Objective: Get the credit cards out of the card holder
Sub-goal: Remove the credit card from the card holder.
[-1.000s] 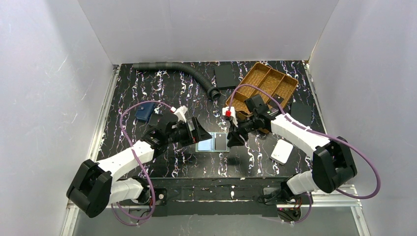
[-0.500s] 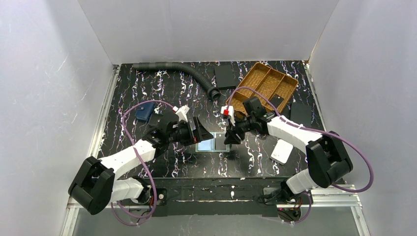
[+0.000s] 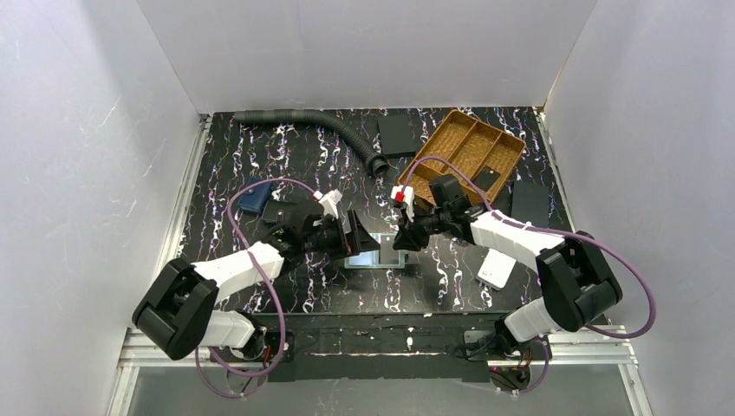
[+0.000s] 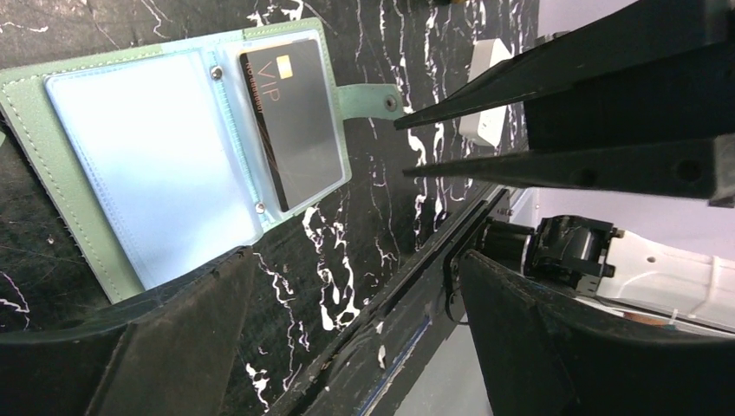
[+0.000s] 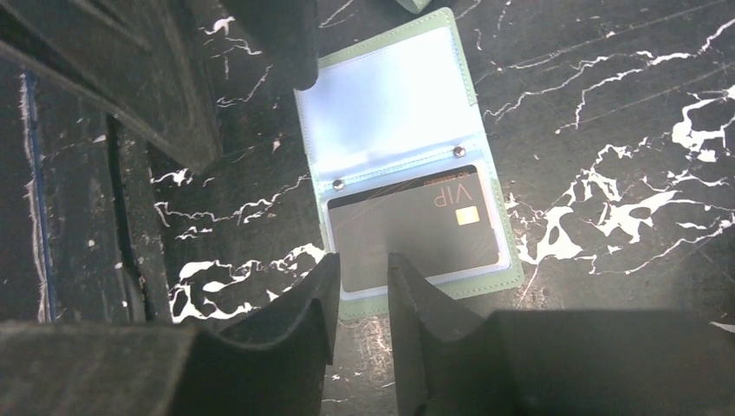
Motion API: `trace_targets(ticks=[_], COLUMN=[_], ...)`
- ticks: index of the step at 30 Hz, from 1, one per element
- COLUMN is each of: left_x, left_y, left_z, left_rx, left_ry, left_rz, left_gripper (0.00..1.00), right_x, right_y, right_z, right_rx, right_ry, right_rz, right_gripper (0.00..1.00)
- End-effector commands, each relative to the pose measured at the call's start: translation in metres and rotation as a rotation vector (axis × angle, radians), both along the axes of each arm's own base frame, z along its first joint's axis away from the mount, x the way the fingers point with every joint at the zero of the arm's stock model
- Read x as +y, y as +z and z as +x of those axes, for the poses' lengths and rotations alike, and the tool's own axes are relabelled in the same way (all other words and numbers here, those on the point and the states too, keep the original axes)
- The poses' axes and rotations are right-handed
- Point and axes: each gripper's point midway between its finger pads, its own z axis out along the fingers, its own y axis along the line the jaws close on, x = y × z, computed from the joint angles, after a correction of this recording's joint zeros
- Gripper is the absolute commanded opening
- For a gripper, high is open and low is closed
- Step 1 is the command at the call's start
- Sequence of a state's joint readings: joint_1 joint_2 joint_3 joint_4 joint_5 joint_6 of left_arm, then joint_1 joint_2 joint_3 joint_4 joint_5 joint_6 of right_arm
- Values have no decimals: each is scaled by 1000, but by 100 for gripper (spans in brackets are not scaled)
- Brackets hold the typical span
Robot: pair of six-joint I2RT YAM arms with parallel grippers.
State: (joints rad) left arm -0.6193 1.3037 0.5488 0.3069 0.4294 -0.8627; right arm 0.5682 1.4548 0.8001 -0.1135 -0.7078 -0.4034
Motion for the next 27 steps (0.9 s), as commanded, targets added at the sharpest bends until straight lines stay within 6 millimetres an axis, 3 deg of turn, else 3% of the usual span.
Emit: trace_targets(ticks=[1, 6, 12, 17, 20, 27], left_x=[-5, -11, -14, -18, -21, -26], left_y=[-5, -12, -25, -25, -24, -33], left_z=[2, 6, 9, 11, 13, 15], left_rx=[-20, -8, 18, 9, 9, 30], left_ry=[-27, -39, -52, -65, -77, -92], left_rz=[14, 29, 51, 54, 49, 60], left_gripper=[84, 75, 64, 60, 49, 48], right_x=[2, -1, -2, -4, -5, -8], right_y=[-5, -22, -36, -42, -45, -50], right_z=[16, 23, 22, 22, 22, 25], right_rx=[-32, 13, 72, 81, 81, 80], right_ry=[-56, -122, -138, -143, -146, -163], right_rz=[-14, -60, -94, -114, -123, -146], right_gripper=[31, 19, 12, 9, 9, 7])
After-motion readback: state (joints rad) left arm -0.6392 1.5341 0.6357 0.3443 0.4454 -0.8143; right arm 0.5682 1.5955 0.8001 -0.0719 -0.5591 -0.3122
